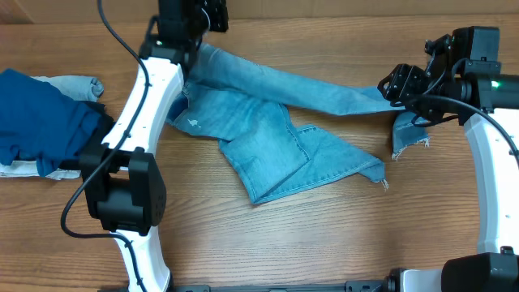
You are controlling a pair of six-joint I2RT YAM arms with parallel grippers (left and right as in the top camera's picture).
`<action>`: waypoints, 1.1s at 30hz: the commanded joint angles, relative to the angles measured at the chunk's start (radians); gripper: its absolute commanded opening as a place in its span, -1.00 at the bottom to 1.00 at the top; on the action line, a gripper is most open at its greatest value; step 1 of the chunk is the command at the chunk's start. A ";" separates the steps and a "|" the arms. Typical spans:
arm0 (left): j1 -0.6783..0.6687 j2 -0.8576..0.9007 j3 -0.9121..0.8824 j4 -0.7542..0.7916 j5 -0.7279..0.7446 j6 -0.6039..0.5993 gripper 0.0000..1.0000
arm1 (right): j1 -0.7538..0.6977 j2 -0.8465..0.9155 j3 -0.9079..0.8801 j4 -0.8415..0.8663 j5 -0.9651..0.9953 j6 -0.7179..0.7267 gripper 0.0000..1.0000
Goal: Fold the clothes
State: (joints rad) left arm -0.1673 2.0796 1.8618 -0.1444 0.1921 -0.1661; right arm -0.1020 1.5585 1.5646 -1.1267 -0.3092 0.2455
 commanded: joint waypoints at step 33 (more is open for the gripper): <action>0.031 -0.107 -0.578 -0.460 -0.112 0.172 0.58 | 0.006 -0.137 -0.506 -0.045 -0.117 0.074 0.83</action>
State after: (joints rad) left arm -0.1413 1.9217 1.2945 -0.6098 0.0799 0.0250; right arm -0.1020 1.4303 1.1942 -1.2503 -0.3782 0.2474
